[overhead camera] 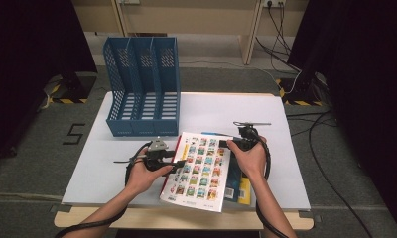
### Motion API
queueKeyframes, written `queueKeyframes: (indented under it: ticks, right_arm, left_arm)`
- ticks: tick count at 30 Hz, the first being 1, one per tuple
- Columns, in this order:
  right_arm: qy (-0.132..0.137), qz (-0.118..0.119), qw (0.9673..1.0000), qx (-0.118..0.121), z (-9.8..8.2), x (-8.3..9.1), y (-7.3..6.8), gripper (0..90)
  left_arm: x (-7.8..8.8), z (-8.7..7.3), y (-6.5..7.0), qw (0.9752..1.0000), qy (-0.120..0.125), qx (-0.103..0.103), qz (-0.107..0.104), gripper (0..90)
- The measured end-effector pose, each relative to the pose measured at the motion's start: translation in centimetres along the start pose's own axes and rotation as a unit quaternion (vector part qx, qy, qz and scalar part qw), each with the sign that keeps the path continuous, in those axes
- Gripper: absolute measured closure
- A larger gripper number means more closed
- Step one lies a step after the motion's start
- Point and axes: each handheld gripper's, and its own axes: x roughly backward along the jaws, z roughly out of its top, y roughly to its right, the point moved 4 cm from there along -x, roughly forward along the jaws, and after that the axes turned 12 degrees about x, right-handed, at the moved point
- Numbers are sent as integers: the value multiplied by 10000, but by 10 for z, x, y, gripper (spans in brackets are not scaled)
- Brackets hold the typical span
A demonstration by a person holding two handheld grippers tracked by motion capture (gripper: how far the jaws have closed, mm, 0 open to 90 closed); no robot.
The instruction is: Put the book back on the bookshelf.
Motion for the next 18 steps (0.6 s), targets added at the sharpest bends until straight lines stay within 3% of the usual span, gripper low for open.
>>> queueKeyframes:
  ticks: [5,9,18]
  right_arm:
    - [31,19,10000,-14,0,-4,-2,361]
    - [24,202,9996,-202,-2,-8,-2,350]
    - [-14,264,9994,-244,-2,-10,-2,365]
  left_arm:
    - [0,0,1,10000,-23,-18,9,388]
    - [-1,1,0,10000,-47,-30,-13,389]
    - [-2,1,1,10000,-48,5,-38,394]
